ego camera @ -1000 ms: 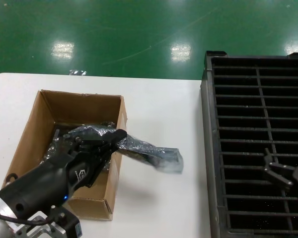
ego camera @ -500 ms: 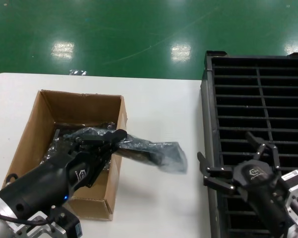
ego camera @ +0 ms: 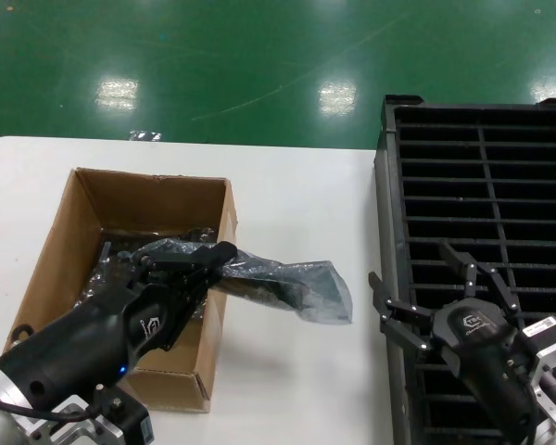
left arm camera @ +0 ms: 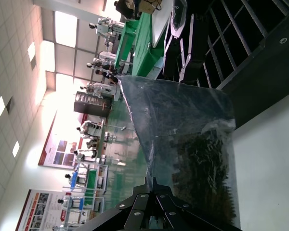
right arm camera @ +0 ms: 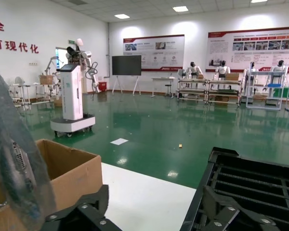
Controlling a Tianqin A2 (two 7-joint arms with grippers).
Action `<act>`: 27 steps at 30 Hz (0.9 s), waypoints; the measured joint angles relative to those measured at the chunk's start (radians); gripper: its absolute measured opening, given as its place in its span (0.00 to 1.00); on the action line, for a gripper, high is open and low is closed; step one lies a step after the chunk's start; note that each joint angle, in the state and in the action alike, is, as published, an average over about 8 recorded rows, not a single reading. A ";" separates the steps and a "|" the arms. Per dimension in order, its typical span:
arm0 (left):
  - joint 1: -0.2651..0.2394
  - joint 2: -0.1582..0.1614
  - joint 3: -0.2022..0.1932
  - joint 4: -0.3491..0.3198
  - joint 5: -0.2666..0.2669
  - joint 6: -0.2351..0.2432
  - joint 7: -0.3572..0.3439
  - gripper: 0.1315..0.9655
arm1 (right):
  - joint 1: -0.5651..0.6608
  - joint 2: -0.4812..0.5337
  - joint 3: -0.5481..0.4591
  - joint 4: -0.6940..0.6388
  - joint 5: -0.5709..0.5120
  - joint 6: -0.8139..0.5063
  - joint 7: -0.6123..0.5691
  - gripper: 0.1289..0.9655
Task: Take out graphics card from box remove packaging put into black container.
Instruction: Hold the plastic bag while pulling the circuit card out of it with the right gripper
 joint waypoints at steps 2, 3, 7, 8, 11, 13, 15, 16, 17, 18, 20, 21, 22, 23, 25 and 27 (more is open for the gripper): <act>0.000 0.000 0.000 0.000 0.000 0.000 0.000 0.01 | 0.001 -0.002 -0.002 -0.001 -0.003 0.004 0.000 0.68; 0.000 0.000 0.000 0.000 0.000 0.000 0.000 0.01 | 0.001 -0.003 -0.004 -0.002 -0.006 0.008 0.000 0.65; 0.000 0.000 0.000 0.000 0.000 0.000 0.000 0.01 | 0.004 0.001 -0.015 -0.005 -0.021 0.027 0.011 0.53; 0.000 0.000 0.000 0.000 0.000 0.000 0.000 0.01 | 0.005 0.006 -0.019 -0.005 -0.026 0.031 0.018 0.53; 0.000 0.000 0.000 0.000 0.000 0.000 0.000 0.01 | 0.010 0.033 -0.033 -0.001 -0.038 0.032 0.046 0.53; 0.000 0.000 0.000 0.000 0.000 0.000 0.000 0.01 | 0.014 0.057 -0.042 0.003 -0.044 0.024 0.066 0.47; 0.000 0.000 0.000 0.000 0.000 0.000 0.000 0.01 | 0.018 0.083 -0.048 0.006 -0.047 0.008 0.081 0.41; 0.000 0.000 0.000 0.000 0.000 0.000 0.000 0.01 | 0.020 0.096 -0.050 0.008 -0.047 -0.002 0.087 0.37; 0.000 0.000 0.000 0.000 0.000 0.000 0.000 0.01 | 0.023 0.108 -0.052 0.009 -0.047 -0.014 0.090 0.34; 0.000 0.000 0.000 0.000 0.000 0.000 0.000 0.01 | 0.025 0.119 -0.052 0.009 -0.045 -0.027 0.092 0.31; 0.000 0.000 0.000 0.000 0.000 0.000 0.000 0.01 | 0.030 0.138 -0.052 0.007 -0.038 -0.057 0.089 0.28; 0.000 0.000 0.000 0.000 0.000 0.000 0.000 0.01 | 0.032 0.146 -0.051 0.005 -0.034 -0.073 0.085 0.26; 0.000 0.000 0.000 0.000 0.000 0.000 0.000 0.01 | 0.034 0.154 -0.050 0.002 -0.028 -0.090 0.079 0.24; 0.000 0.000 0.000 0.000 0.000 0.000 0.000 0.01 | 0.036 0.160 -0.049 -0.001 -0.022 -0.108 0.072 0.22; 0.000 0.000 0.000 0.000 0.000 0.000 0.000 0.01 | 0.040 0.169 -0.047 -0.007 -0.009 -0.142 0.056 0.17; 0.000 0.000 0.000 0.000 0.000 0.000 0.000 0.01 | 0.044 0.176 -0.044 -0.012 0.004 -0.176 0.039 0.13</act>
